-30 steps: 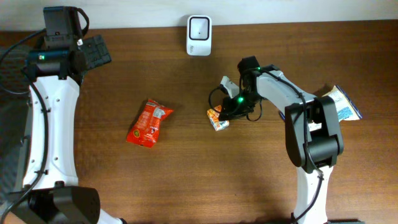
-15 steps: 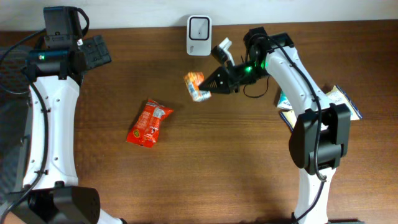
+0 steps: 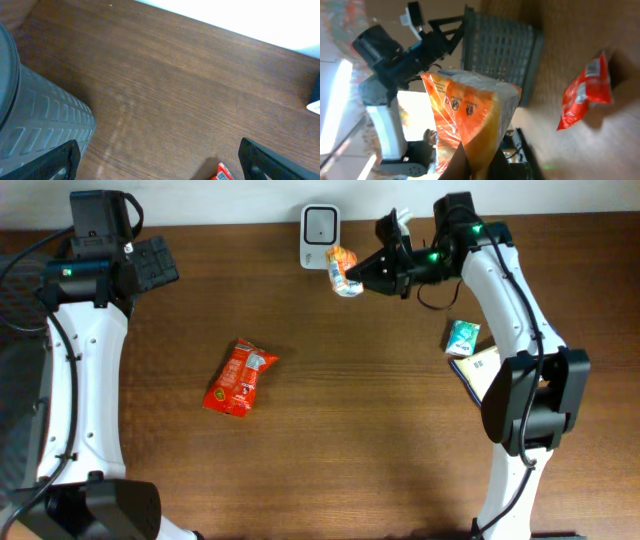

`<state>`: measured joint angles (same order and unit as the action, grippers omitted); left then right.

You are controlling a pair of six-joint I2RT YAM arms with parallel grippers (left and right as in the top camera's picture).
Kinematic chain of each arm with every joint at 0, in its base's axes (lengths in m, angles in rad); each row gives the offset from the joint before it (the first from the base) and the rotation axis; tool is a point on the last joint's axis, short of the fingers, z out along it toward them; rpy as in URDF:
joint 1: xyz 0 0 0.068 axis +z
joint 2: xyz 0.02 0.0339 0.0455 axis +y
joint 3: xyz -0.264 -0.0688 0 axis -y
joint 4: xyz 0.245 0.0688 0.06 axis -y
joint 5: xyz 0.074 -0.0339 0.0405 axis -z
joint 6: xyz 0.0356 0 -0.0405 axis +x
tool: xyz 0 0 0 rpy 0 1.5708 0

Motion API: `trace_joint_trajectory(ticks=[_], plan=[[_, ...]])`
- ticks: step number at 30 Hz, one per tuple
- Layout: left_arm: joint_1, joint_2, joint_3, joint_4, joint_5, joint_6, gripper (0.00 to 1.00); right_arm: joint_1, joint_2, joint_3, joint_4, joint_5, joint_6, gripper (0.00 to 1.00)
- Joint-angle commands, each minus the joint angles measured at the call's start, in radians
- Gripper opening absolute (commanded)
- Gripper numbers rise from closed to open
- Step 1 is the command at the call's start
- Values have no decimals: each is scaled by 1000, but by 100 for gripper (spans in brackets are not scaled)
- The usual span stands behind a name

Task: Scan the item barcode
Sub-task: 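Hold the orange bottle's barcode over the white scanner with the right gripper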

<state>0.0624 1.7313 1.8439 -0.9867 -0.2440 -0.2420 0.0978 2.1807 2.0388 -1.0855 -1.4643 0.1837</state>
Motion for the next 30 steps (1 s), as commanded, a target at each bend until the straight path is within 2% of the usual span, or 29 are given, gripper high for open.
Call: trace_joint_trajectory(ticks=[1,2,3,5,7,9,11,13,18,23,30], plan=[[-1,-26,20,-2,-8,16,99,27,-34,225,-60,366,33,4],[-1,-26,20,-2,-8,16,99,57,-34,325,-111,629,24,4],[-1,-26,20,-2,-8,16,99,82,-34,373,-127,774,-2,4],[0,-26,20,-2,-8,16,99,193,-34,451,-111,1313,-72,4],[0,-26,20,-2,-8,16,99,308,-19,443,-8,1769,-178,4],[-1,-26,20,-3,-8,16,99,388,18,409,164,2008,-356,4],[0,-26,20,-2,-8,16,99,415,89,399,351,2049,-522,4],[0,-26,20,-2,-7,16,99,411,157,399,487,2049,-615,4],[0,-26,20,-3,-8,16,99,383,331,399,727,1986,-858,4],[0,-26,20,-3,-8,16,99,365,435,399,785,1946,-887,4],[0,-26,20,-3,-8,16,99,365,470,399,792,1946,-887,4]])
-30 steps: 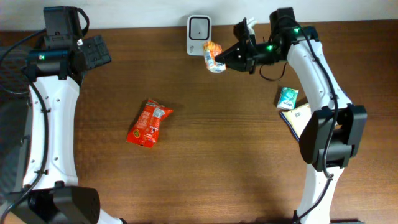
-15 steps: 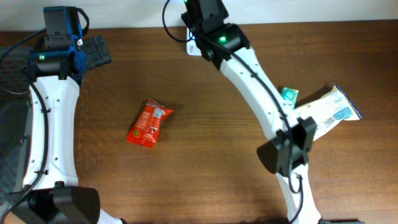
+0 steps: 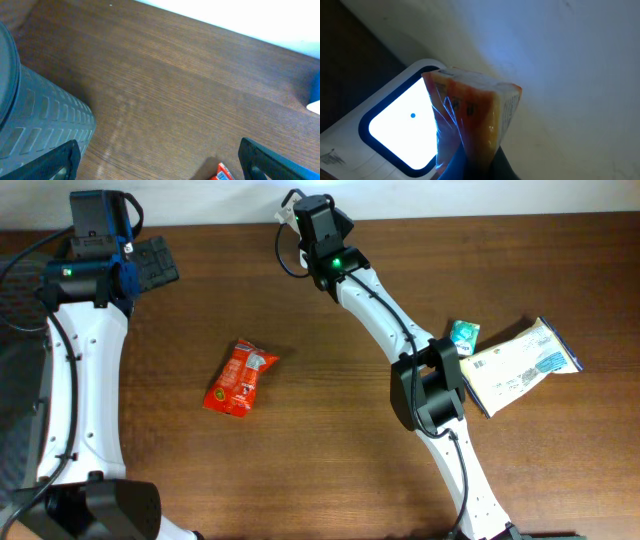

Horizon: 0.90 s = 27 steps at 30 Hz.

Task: Scan the item barcode
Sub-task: 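Hold the orange bottle's barcode over the white scanner with the right gripper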

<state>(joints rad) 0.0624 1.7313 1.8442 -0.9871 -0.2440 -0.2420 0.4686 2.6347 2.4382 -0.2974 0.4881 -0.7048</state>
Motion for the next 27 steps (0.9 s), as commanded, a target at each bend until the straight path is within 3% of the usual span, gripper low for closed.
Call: trace_joint_trajectory(ticks=[1,12,15,20,23,27], plan=[[0,-26,20,-2,-8,16,99,-6,17,0,2,-6,2,4],[0,-26,20,-2,-8,16,99,-4,7,0,-60,-12,6,4],[0,-26,20,-2,-8,16,99,-5,-56,0,-154,-106,118,4],[0,-26,20,-2,-8,16,99,-5,-286,0,-433,-383,367,4],[0,-26,20,-2,-8,16,99,-31,-414,0,-744,-545,625,4],[0,-26,20,-2,-8,16,99,-125,-433,0,-1188,-556,640,4]])
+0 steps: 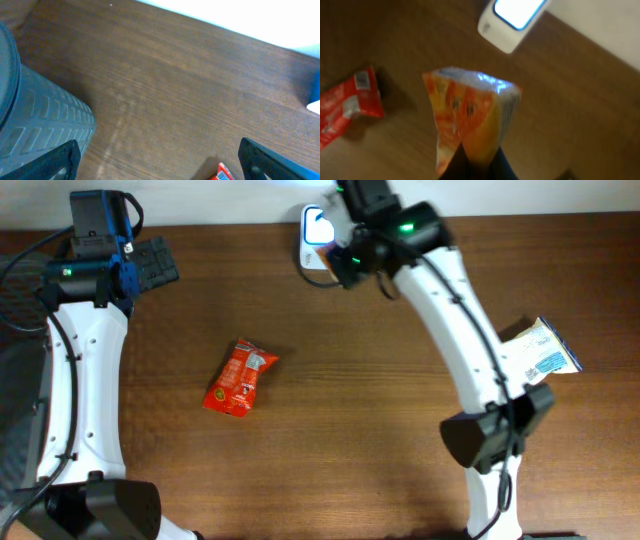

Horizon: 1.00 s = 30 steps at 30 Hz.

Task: Scan the item barcode
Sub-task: 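Hold the orange bottle's barcode over the white scanner with the right gripper, then place the orange bottle at the right beside the scanned items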

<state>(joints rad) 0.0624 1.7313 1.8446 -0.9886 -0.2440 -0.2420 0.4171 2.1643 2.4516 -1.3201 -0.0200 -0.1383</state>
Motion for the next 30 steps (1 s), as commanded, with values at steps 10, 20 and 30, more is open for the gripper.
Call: trace_joint_trajectory(ticks=[10,20,30], plan=[[0,-26,19,-1,-8,16,99,-472,93,-402,-229,17,260,4],[0,-26,19,-1,-8,16,99,-542,84,-298,-138,-233,200,73],[0,-26,19,-1,-8,16,99,-153,126,-318,5,-806,146,100]])
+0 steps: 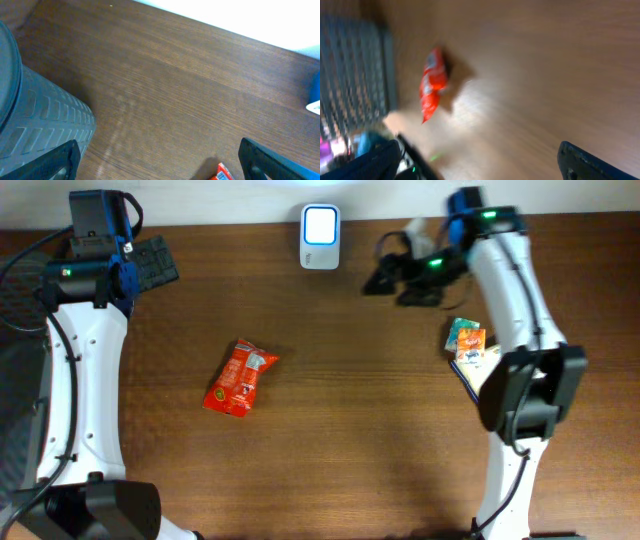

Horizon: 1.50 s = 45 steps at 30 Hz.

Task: Scan the item barcode
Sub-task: 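Place the orange bottle at the right beside the scanned items, then grasp the red snack packet with the right gripper and drag it right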

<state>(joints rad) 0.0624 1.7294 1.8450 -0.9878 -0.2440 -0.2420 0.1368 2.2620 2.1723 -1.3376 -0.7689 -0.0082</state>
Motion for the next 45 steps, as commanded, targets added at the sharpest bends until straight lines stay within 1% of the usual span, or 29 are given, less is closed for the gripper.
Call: trace_joint_trajectory(ticks=[1,2,5,8,11,14,18,20,21,22,23,25,27,28,29,30,31,32,33,34,36,37,38,40,41,42,43,44,45], plan=[[0,-24,19,-2,-8,16,99,188,36,-55,57,-47,47,100],[0,-24,19,-2,-8,16,99,240,43,-76,101,-16,100,100],[0,-24,19,-2,-8,16,99,389,52,-146,258,147,358,99],[0,-24,19,-2,-8,16,99,490,52,-193,360,235,525,91],[0,-24,19,-2,-8,16,99,565,52,-225,411,340,607,83],[0,-24,19,-2,-8,16,99,643,52,-304,528,442,695,75],[-1,-24,19,-2,-8,16,99,684,52,-357,631,492,702,69],[0,-24,19,-2,-8,16,99,681,52,-357,626,492,702,52],[0,-24,19,-2,-8,16,99,674,52,-357,606,491,701,36],[0,-24,19,-2,-8,16,99,666,52,-356,572,489,701,22],[0,-24,19,-2,-8,16,99,650,49,-356,539,489,697,13],[0,-24,19,-2,-8,16,99,600,34,-354,464,480,623,7],[0,-24,19,-2,-8,16,99,491,-3,-346,311,455,273,8],[0,-24,19,-2,-8,16,99,461,-12,-343,262,455,137,10],[0,-24,19,-2,-8,16,99,424,-19,-334,197,455,-48,15],[0,-24,19,-2,-8,16,99,390,-23,-325,127,456,-237,30],[0,-24,19,-2,-8,16,99,363,-23,-322,79,475,-379,43],[0,-24,19,-2,-8,16,99,324,-23,-321,66,556,-464,58],[0,-24,19,-2,-8,16,99,299,-23,-321,82,620,-464,71],[0,-24,19,-2,-8,16,99,259,-23,-319,112,674,-462,76],[-1,-24,19,-2,-8,16,99,211,-23,-285,104,611,-370,78],[-1,-24,19,-2,-8,16,99,187,-29,-250,69,451,-369,79],[-1,-24,19,-2,-8,16,99,180,-37,-227,60,349,-373,85],[0,-24,19,-2,-8,16,99,194,-53,-183,59,296,-364,89],[0,-24,19,-2,-8,16,99,216,-56,-151,64,315,-310,90],[0,-24,19,-2,-8,16,99,227,-56,-138,79,364,-170,92],[0,-24,19,-2,-8,16,99,227,-56,-138,79,432,82,96],[-1,-24,19,-2,-8,16,99,206,-55,-146,49,480,383,99],[-1,-24,19,-2,-7,16,99,195,-55,-158,39,480,490,99]])
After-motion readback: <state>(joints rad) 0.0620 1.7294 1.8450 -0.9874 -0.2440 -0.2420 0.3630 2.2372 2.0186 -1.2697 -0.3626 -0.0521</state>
